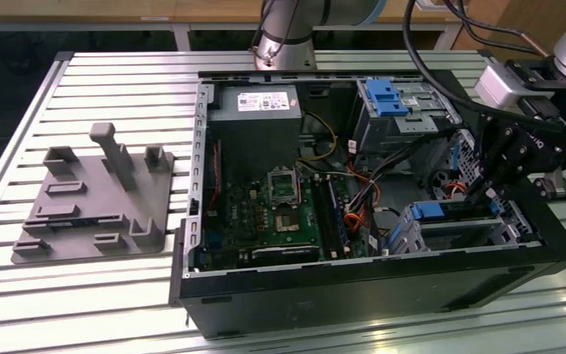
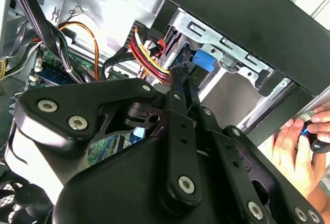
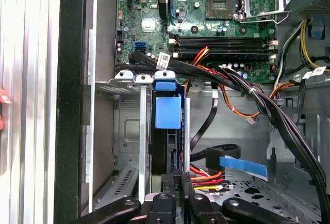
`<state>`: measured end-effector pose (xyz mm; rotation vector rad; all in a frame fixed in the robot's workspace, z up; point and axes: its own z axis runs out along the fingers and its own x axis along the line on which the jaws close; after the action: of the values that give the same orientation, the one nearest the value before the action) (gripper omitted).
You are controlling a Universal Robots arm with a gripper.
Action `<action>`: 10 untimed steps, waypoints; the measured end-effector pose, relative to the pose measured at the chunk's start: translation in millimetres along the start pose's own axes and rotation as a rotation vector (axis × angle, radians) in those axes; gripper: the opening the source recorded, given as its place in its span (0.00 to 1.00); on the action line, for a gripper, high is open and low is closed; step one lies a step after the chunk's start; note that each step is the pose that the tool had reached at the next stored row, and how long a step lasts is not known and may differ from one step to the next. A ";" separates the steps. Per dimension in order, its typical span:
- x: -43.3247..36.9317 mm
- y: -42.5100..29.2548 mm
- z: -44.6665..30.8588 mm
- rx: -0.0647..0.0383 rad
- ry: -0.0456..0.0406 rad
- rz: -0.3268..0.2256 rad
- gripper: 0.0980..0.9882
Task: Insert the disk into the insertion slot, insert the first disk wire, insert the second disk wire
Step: 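Insert the first disk wire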
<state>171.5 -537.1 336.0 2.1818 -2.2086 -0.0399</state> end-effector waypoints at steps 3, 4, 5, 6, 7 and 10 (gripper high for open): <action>0.3 0.0 0.7 0.000 0.0000 0.000 0.07; 0.4 -0.1 0.9 0.000 0.0000 0.000 0.07; 0.3 -0.1 1.2 0.000 0.0000 0.000 0.07; 0.3 -0.1 1.6 0.000 -0.0001 0.000 0.07; 0.3 -0.1 2.0 0.000 0.0000 0.000 0.07; 0.3 -0.2 3.3 0.000 0.0000 0.000 0.07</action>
<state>171.5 -537.4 332.7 2.1818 -2.2085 -0.0399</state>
